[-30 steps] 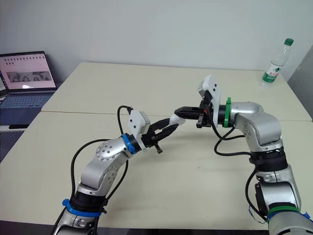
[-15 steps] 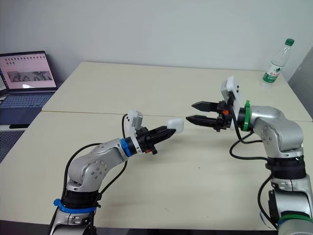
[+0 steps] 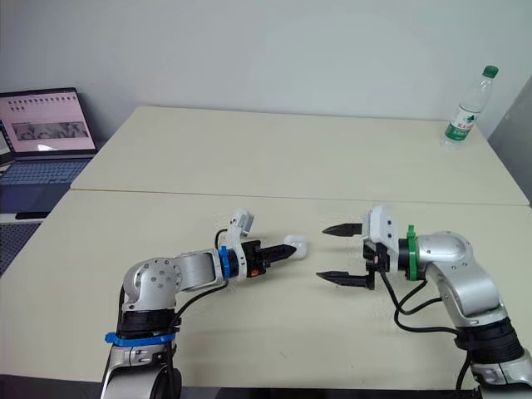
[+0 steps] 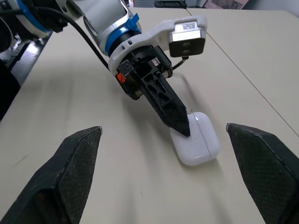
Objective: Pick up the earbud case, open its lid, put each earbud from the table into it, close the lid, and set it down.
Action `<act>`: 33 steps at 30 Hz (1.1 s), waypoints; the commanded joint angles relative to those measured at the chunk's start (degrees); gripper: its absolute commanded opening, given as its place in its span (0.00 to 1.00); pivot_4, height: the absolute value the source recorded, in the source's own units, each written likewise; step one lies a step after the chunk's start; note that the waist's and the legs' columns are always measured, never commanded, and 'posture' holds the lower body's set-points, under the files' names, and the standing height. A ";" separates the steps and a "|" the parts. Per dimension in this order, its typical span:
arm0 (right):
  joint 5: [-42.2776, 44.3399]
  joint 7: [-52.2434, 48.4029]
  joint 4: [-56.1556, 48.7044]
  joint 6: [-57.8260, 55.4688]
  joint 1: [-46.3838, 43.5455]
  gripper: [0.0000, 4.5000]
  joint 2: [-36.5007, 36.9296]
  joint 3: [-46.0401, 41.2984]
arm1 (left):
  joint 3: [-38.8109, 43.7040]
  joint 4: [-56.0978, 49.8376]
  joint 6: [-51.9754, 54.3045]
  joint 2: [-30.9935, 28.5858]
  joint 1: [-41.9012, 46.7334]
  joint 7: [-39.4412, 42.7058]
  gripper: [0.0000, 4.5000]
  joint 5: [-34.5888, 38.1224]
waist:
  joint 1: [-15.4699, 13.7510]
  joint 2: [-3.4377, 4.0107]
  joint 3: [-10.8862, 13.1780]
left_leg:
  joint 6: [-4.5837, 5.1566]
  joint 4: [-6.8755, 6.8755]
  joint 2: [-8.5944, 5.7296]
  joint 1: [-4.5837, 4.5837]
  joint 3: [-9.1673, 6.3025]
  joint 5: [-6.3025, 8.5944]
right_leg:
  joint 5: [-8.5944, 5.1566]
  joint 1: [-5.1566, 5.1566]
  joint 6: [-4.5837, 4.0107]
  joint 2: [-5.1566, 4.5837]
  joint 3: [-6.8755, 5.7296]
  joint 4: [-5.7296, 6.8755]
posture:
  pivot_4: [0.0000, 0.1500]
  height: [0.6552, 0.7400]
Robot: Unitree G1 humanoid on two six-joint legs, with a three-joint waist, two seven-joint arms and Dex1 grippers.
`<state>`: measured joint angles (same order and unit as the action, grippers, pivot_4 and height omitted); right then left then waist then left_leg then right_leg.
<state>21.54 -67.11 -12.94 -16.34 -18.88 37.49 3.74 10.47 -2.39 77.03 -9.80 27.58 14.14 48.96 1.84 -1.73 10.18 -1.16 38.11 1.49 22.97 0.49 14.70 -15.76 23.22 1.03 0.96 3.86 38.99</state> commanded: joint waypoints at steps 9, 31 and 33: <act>-0.13 2.56 2.85 4.36 -2.21 1.00 -2.67 -0.14 | 0.07 -3.19 1.83 -4.32 -3.04 -0.12 0.80 -2.58 | 0.15 0.00 -0.04 | -0.11 -0.03 0.03 -0.11 -0.02 -0.06 | 0.01 -0.05 -0.02 0.02 -0.01 0.04 | 1.00 1.00; 5.73 -4.13 9.48 -2.99 -8.25 1.00 4.89 -3.56 | 10.28 -13.96 -51.67 -41.07 -24.15 31.88 0.99 -21.92 | -0.27 -0.01 0.08 | -0.13 -0.19 0.12 -0.03 0.08 -0.06 | -0.17 0.10 -0.33 -0.19 -0.18 -0.08 | 1.00 1.00; 5.66 -3.89 9.50 -3.41 -8.75 1.00 5.17 -3.42 | 10.36 -12.66 -52.05 -40.75 -22.76 31.65 0.99 -21.65 | -0.26 -0.01 0.08 | -0.13 -0.20 0.15 -0.03 0.00 -0.06 | -0.19 0.09 -0.35 -0.15 -0.27 -0.04 | 1.00 1.00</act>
<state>26.04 -70.95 -1.67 -19.43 -26.33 42.19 1.91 19.07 -14.90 26.59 -50.76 3.48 45.73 27.35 1.58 -1.73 10.26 -1.28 37.92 1.64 22.93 0.49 14.64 -15.95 23.31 0.68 0.82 3.58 38.96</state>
